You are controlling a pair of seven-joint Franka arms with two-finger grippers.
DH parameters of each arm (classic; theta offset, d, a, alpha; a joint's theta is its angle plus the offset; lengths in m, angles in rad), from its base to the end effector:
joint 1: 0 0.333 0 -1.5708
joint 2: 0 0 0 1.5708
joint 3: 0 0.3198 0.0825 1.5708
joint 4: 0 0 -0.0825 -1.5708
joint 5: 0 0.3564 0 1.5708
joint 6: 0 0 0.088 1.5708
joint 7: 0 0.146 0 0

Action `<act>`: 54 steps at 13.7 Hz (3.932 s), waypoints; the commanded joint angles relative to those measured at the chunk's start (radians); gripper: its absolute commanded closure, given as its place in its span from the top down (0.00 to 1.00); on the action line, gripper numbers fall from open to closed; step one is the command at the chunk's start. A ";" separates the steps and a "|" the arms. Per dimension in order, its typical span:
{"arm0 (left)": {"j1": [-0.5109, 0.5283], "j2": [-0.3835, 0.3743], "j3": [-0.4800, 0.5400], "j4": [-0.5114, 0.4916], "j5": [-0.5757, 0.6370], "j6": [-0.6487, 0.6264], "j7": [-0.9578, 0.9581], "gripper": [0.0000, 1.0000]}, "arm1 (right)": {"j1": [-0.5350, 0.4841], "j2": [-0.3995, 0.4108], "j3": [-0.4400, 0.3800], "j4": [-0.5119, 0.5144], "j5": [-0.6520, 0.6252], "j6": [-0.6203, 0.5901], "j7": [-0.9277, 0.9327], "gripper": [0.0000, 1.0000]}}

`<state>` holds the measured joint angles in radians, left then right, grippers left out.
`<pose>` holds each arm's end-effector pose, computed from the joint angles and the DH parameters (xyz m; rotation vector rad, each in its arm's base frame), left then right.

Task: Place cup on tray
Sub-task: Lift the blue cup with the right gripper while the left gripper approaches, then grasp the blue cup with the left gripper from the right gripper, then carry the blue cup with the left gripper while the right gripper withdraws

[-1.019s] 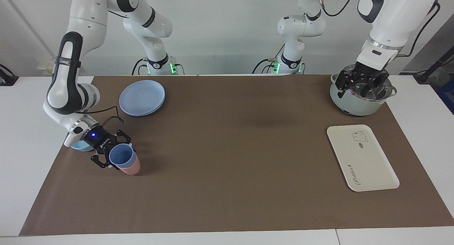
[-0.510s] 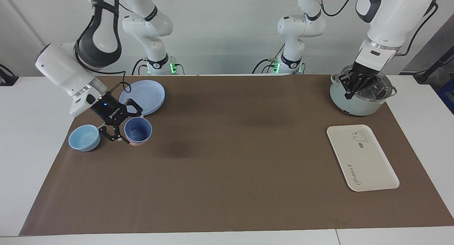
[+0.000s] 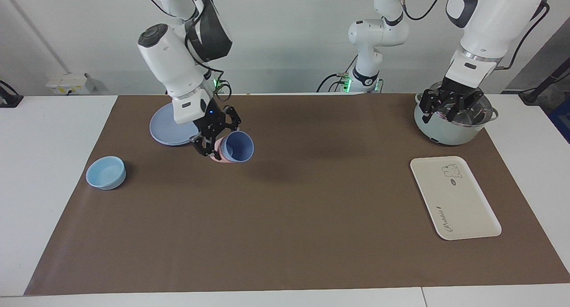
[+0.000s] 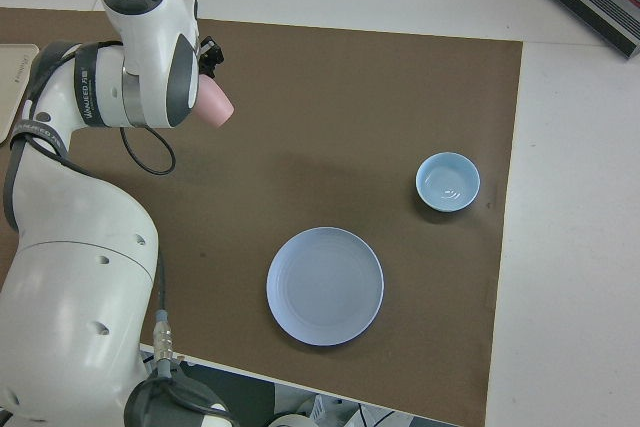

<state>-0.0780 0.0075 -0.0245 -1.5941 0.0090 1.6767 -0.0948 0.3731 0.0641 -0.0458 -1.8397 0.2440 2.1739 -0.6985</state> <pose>0.5397 -0.0542 0.5847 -3.1380 0.0130 -0.1187 0.5540 0.2066 0.4931 -2.6428 -1.3008 -0.4521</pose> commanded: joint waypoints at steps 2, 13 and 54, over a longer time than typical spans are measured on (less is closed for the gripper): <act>-0.046 -0.038 -0.014 -0.036 -0.010 0.012 -0.037 1.00 | 0.079 0.023 -0.003 0.097 -0.097 -0.069 0.036 0.00; -0.304 0.025 -0.022 -0.228 -0.644 0.583 -0.339 0.83 | 0.165 0.046 -0.002 0.194 -0.219 -0.241 0.182 0.00; 0.177 0.037 -0.003 -0.118 -0.320 0.405 0.127 0.00 | -0.258 0.060 -0.002 0.027 0.407 0.134 -0.373 0.00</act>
<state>0.0120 0.0841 -0.0127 -1.6655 -0.3319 2.0801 -0.0512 0.1593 0.1142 -0.0621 -1.7332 0.5085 2.1934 -0.9222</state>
